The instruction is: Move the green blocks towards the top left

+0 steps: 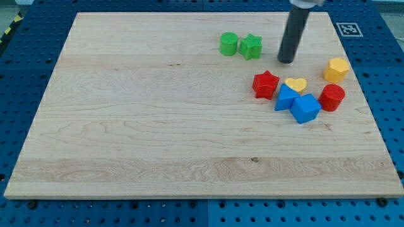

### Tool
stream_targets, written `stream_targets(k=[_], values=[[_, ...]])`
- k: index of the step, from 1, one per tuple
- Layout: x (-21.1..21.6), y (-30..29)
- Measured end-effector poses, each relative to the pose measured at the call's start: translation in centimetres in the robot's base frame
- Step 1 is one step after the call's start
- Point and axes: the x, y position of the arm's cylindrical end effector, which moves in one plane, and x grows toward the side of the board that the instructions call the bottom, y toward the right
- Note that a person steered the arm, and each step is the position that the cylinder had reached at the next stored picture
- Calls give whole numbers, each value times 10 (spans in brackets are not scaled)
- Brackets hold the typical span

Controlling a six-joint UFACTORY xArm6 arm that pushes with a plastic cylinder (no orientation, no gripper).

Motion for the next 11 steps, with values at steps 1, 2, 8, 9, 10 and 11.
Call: stream_targets(k=[1, 2, 8, 9, 10, 11], values=[[-13, -12], [-13, -78], [-31, -177], [-39, -214], [-52, -166], [-77, -113]])
